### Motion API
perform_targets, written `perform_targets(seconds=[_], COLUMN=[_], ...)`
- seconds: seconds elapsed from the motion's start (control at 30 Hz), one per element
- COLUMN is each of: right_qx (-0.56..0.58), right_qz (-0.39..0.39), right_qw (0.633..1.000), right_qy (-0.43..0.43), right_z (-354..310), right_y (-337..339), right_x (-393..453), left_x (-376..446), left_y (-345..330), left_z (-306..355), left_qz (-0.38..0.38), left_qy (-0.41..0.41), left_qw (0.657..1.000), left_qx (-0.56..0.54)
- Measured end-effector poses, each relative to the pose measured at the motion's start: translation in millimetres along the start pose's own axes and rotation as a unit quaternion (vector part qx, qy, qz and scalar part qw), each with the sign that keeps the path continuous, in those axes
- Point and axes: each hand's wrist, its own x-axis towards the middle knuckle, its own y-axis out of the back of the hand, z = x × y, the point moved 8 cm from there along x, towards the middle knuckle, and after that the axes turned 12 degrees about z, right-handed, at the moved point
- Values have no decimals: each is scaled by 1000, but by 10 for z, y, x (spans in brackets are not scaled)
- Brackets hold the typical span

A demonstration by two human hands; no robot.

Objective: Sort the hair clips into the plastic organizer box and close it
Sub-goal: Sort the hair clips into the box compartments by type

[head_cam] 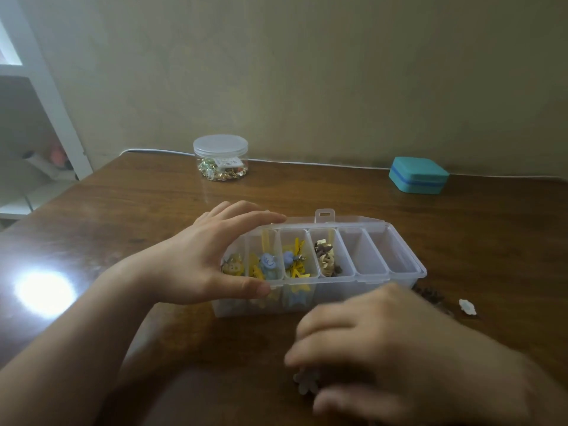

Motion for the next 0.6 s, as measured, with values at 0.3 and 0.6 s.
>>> perform_targets(seconds=[0.3, 0.6], right_qx=[94, -51], right_qz=[219, 266], right_qw=[969, 935], right_qy=[-67, -228], right_z=[265, 771], right_y=[448, 549], right_x=[-73, -211], left_x=[-7, -25], left_y=[34, 87], left_z=[-4, -51], left_qz=[-1, 1], left_qy=[2, 0], left_qw=[1000, 1000], left_qx=[-11, -19])
